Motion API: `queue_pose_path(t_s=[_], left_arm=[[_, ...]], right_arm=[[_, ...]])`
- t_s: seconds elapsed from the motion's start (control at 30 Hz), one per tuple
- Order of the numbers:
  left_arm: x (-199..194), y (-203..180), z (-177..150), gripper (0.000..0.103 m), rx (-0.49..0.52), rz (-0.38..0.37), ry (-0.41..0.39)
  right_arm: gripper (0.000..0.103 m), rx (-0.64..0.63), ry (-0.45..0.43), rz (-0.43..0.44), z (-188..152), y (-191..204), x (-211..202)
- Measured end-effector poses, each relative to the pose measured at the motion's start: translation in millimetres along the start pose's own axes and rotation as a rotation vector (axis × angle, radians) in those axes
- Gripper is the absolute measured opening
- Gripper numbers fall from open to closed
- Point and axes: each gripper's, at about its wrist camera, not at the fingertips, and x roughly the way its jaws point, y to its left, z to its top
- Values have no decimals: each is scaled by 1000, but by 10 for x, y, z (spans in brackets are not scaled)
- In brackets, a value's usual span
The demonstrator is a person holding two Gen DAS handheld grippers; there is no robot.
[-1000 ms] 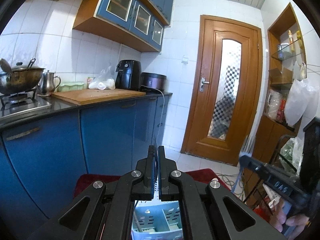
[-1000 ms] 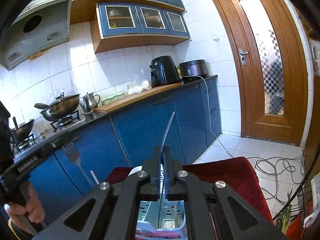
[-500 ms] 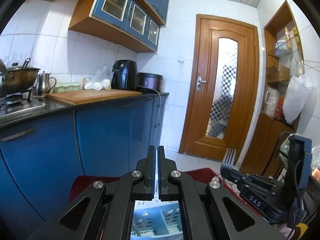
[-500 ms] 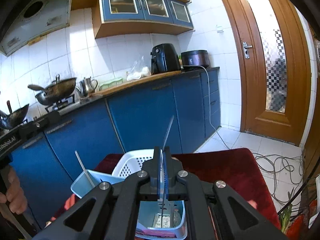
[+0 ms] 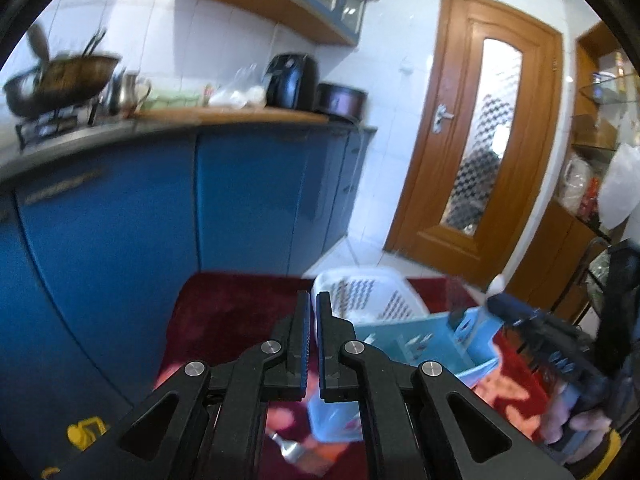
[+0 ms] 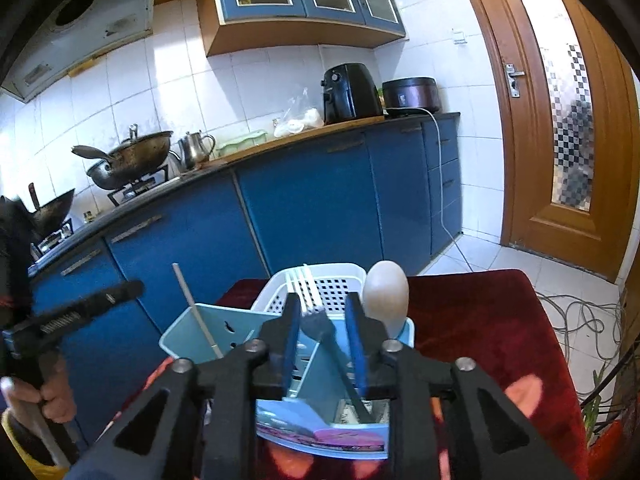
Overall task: Organize utensils
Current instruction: 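Withdraw both open tools from the box back toward the utensils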
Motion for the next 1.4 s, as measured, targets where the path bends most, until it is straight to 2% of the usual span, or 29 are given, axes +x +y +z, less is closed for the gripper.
queue_pose_path(t_s=[0.17, 0.27, 0.43, 0.5, 0.57, 0.63, 0.67, 0.9, 1.07, 1.4], left_arm=[[165, 215, -183, 3, -49, 27, 83], [268, 279, -342, 3, -44, 40, 153], [356, 246, -614, 5, 1, 48, 229], [356, 192, -712, 13, 32, 53, 244], [336, 148, -810, 28, 61, 58, 249], [314, 97, -878, 38, 99, 64, 246], [295, 60, -919, 39, 123, 69, 244], [231, -98, -1121, 39, 251, 74, 274], [236, -135, -1223, 39, 327, 69, 300], [351, -281, -1392, 39, 550, 42, 350]], right_arm=[[39, 10, -26, 6, -19, 10, -169], [45, 9, -38, 5, -57, 8, -271], [48, 17, -35, -4, -189, -21, -418], [49, 17, -23, -12, -266, -34, -467], [50, 20, -6, -19, -333, -42, -493], [50, 26, 14, -25, -401, -51, -511], [50, 29, 29, -32, -441, -56, -516], [50, 81, 108, -39, -682, -132, -568], [50, 113, 128, -43, -803, -143, -646], [51, 163, 141, -85, -953, -211, -789]])
